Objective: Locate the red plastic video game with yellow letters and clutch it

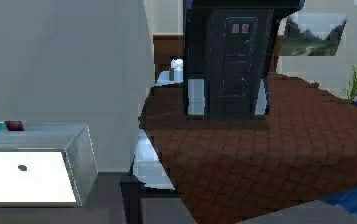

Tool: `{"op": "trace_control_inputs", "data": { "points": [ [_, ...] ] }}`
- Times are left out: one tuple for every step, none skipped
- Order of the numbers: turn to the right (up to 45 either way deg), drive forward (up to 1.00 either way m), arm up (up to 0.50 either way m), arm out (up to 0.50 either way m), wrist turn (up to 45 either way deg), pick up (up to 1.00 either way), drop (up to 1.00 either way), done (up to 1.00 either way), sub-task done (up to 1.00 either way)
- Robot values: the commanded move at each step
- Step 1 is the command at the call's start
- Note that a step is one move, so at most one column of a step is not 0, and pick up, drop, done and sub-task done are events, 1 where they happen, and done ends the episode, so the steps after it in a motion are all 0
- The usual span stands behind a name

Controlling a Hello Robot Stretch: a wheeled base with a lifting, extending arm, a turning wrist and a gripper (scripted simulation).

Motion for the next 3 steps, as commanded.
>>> {"op": "trace_control_inputs", "data": {
  "points": [
    [-45.0,0.00,0.00,0.00,0.0,0.00,0.00,0.00,0.00],
    [0.0,0.95,0.00,0.00,0.0,0.00,0.00,0.00,0.00],
    [-45.0,0.00,0.00,0.00,0.0,0.00,0.00,0.00,0.00]
  ]
}}
